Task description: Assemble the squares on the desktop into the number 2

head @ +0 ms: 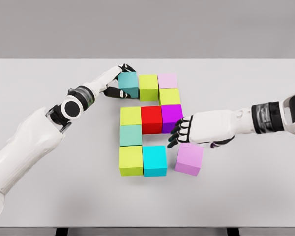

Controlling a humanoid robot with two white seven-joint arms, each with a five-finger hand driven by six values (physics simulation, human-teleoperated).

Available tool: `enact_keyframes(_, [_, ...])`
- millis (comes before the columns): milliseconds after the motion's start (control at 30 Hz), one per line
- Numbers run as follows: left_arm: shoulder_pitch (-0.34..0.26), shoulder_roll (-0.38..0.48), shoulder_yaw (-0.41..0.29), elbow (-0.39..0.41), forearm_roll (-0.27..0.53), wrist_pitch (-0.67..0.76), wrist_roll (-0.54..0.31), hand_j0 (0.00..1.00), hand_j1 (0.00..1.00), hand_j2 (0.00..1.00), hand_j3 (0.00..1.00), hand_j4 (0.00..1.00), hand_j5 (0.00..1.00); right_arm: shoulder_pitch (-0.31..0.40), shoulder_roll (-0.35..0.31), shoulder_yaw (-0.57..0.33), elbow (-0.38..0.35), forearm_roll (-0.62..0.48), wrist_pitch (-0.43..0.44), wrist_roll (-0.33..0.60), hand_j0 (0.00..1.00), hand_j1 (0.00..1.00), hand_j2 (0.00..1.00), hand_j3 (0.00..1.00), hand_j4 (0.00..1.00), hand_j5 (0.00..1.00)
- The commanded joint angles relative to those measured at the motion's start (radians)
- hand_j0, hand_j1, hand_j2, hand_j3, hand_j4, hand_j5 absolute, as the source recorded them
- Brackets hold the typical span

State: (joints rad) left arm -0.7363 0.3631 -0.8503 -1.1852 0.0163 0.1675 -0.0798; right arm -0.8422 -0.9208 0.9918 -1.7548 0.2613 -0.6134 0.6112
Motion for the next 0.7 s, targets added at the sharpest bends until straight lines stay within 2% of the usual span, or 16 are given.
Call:
enact_keyframes(0, [0.0,-0.001,0.001,-0.001,-0.001,0.001,0.002,0.68,0.68,0.68,0.68,0.68,0.68,0.0,-0.021,-0.039,0.0,-0.03,0.003,0.0,1.0,1.0,1.0,1.0,1.0,1.0])
enact_keyframes(100, [0.002,-0.001,0.002,0.001,-0.001,0.0,0.002,0.75,0.75,0.75,0.75,0.75,0.75,-0.002,-0.052,-0.061,0.0,-0.04,0.003,0.0,1.0,1.0,1.0,1.0,1.0,1.0])
enact_keyframes(267, [0.003,-0.001,0.002,0.001,-0.001,0.0,0.003,0.79,0.79,0.79,0.79,0.79,0.79,0.0,-0.115,-0.107,0.001,-0.042,0.003,0.0,1.0,1.0,1.0,1.0,1.0,1.0])
enact_keyframes(467, [0.005,-0.001,0.002,0.001,-0.001,0.0,0.005,0.85,0.85,0.85,0.85,0.85,0.85,0.011,-0.202,-0.121,0.001,-0.042,0.003,0.0,1.0,1.0,1.0,1.0,1.0,1.0])
enact_keyframes(567, [0.005,-0.001,0.002,0.001,-0.001,0.0,0.005,0.87,0.87,0.87,0.87,0.87,0.87,0.037,-0.25,-0.107,0.0,-0.042,0.003,0.0,1.0,1.0,1.0,1.0,1.0,1.0])
enact_keyframes(667, [0.005,-0.001,0.002,0.001,-0.001,0.0,0.006,0.87,0.87,0.87,0.87,0.87,0.87,0.06,-0.267,-0.065,0.0,-0.039,0.003,0.0,1.0,1.0,1.0,1.0,1.0,1.0])
